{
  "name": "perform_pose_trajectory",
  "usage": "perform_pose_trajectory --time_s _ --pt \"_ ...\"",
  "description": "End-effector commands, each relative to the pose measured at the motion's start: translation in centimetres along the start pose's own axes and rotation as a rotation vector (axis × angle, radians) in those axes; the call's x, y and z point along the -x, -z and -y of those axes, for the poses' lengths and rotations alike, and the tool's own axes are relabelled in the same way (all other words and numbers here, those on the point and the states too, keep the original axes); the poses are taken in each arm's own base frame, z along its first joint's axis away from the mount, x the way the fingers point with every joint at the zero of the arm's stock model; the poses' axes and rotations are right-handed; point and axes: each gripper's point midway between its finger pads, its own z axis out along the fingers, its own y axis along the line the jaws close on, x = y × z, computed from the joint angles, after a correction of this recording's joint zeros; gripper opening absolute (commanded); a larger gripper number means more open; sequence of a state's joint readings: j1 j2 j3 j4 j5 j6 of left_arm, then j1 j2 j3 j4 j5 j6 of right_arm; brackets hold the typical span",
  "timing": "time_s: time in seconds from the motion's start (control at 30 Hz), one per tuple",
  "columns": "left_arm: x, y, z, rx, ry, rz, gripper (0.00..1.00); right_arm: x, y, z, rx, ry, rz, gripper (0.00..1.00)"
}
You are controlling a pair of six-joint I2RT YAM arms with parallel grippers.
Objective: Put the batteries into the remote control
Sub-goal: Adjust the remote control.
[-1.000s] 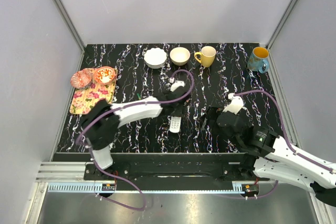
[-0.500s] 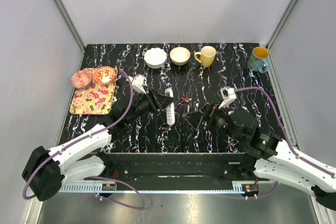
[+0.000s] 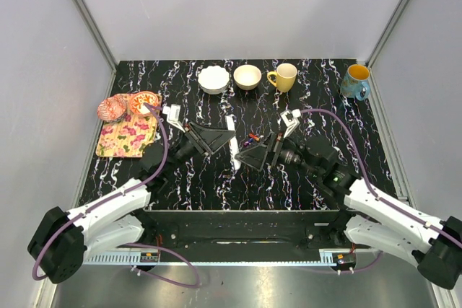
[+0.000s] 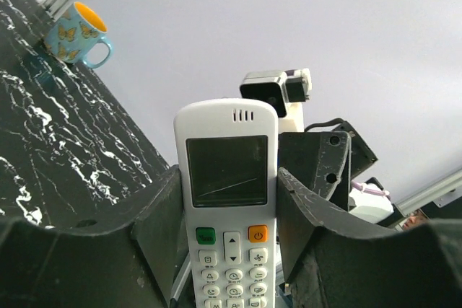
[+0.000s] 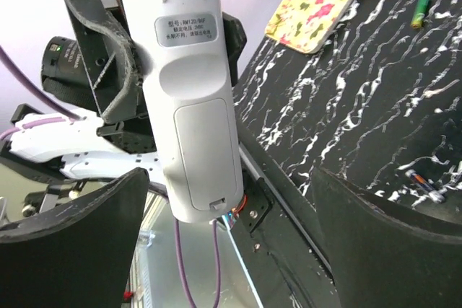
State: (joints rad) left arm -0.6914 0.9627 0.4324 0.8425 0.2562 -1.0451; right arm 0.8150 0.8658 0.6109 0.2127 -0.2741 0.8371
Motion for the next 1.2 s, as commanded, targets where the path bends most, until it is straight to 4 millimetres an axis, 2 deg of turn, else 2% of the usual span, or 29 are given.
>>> perform_pose_trajectory --time_s 0.0,0.2,0.33,0.53,0.63,0.77,0.8,0.83,0.87,0.9,0.93,0.97,1.0,1.07,1.1,1.13,1.17 --pt "2.1 0.0 4.5 -0.169 -0.030 0.058 0.00 1.1 -0.3 -3.8 0.182 0.019 0.009 1.00" --pt "2.2 -0.4 5.2 -0.199 -0.015 0.047 0.00 0.6 -1.0 -3.9 0.221 0.017 -0.024 0.99" --pt "2.2 -0.7 5.3 -0.213 0.005 0.048 0.00 -0.2 -1.4 -4.1 0.274 -0.009 -0.070 0.91" --pt "2.5 -0.8 6.1 -0.247 0.017 0.051 0.00 -0.4 -1.8 -3.7 0.306 -0.036 -0.077 0.82" --pt "2.6 -0.9 6.3 -0.250 0.012 0.051 0.00 -0.5 -1.8 -3.9 0.322 -0.039 -0.080 0.74" --pt "2.5 -0.8 6.3 -0.252 0.005 0.046 0.00 -0.6 -1.6 -4.0 0.342 -0.039 -0.084 0.56" --pt "2.4 -0.8 6.1 -0.243 0.006 0.043 0.00 -0.7 -1.5 -4.2 0.353 -0.034 -0.089 0.49" --pt "2.4 -0.8 6.0 -0.238 0.007 0.040 0.02 -0.8 -1.5 -4.2 0.354 -0.037 -0.095 0.45" --pt "2.3 -0.9 5.6 -0.224 0.008 0.037 0.07 -0.8 -1.4 -4.3 0.360 -0.035 -0.098 0.41" --pt "2.4 -0.9 5.6 -0.225 0.006 0.035 0.24 -0.9 -1.3 -4.3 0.360 -0.035 -0.103 0.34" --pt "2.2 -0.9 5.4 -0.219 0.006 0.030 0.37 -1.0 -1.2 -4.6 0.370 -0.021 -0.111 0.31" --pt "2.1 -1.0 5.2 -0.211 0.010 0.022 0.57 -1.0 -1.2 -4.6 0.368 -0.014 -0.117 0.27" --pt "2.1 -1.1 4.9 -0.198 0.013 0.017 0.79 -1.2 -1.1 -4.4 0.347 -0.019 -0.133 0.14" --pt "1.9 -1.4 3.9 -0.145 0.021 -0.006 0.90 -0.9 -1.0 -4.5 0.324 0.025 -0.132 0.00" --pt "2.0 -1.5 3.4 -0.122 0.010 -0.009 0.94 -1.4 -0.8 -3.6 0.264 0.018 -0.163 0.00" --pt "2.4 -1.4 3.1 -0.098 0.001 -0.003 0.99 -0.6 -0.9 -3.7 0.244 0.080 -0.142 0.00" --pt "2.2 -1.5 2.0 -0.036 0.007 -0.019 0.99 -0.5 -0.8 -3.4 0.211 0.103 -0.144 0.00"
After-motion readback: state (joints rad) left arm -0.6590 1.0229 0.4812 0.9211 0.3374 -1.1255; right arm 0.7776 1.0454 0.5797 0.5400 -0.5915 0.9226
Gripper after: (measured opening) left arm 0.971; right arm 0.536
